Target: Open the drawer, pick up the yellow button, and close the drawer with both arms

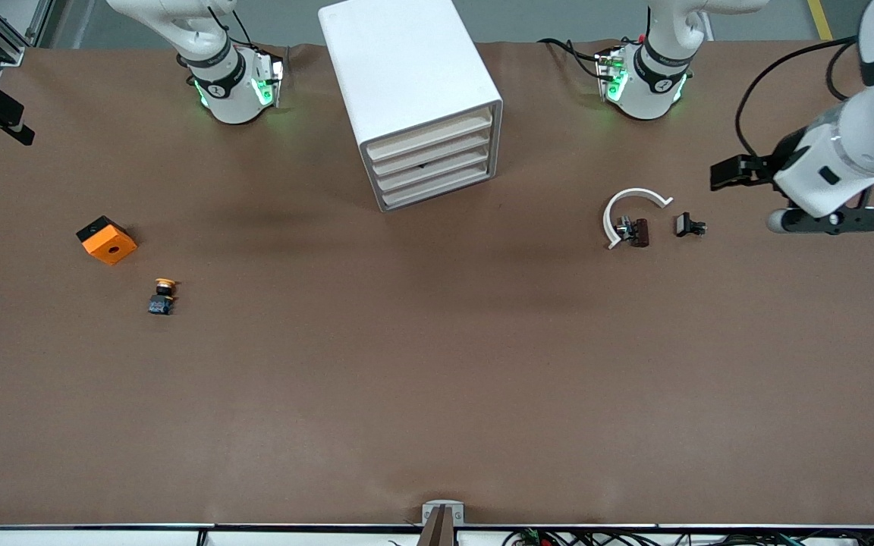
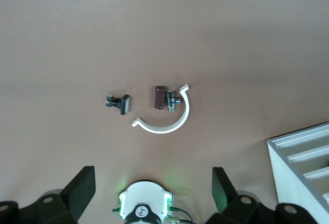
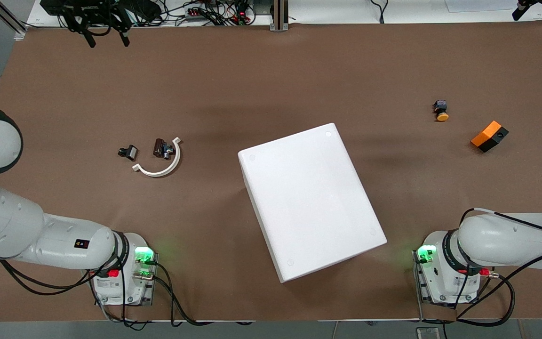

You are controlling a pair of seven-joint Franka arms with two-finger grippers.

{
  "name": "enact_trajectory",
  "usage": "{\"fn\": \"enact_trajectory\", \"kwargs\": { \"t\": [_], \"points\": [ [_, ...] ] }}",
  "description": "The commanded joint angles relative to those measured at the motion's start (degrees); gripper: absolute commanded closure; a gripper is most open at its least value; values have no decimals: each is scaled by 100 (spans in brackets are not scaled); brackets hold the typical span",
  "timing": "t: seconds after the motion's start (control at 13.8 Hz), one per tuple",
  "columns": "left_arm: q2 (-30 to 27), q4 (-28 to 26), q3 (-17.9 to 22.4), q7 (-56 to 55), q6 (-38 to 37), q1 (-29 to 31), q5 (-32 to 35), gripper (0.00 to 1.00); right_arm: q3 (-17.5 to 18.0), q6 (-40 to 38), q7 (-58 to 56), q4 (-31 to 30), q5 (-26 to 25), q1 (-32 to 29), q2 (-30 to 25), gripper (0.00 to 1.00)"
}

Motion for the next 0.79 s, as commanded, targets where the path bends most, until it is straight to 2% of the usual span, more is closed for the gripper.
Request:
{"fn": "enact_trajectory", "kwargs": {
  "t": [0.0, 0.14, 0.29, 0.43, 0.72],
  "points": [
    [-580, -757, -49, 239, 545, 209, 104, 0, 42, 62, -24, -131, 53, -23, -159, 0],
    [-810, -1189, -259, 239, 968, 384, 104, 0, 42, 79, -16, -131, 44, -23, -167, 0],
    [-820, -1226, -725, 248, 1075, 736, 139, 0, 42, 79, -16, -131, 44, -23, -167, 0],
    [-820, -1226, -954, 248, 1137, 894, 262, 0, 42, 123, -16, -131, 44, -23, -167, 0],
    [-828, -1130, -1052, 266, 1207, 957, 262, 0, 42, 167, -7, -131, 53, -31, -167, 0]
  ]
}}
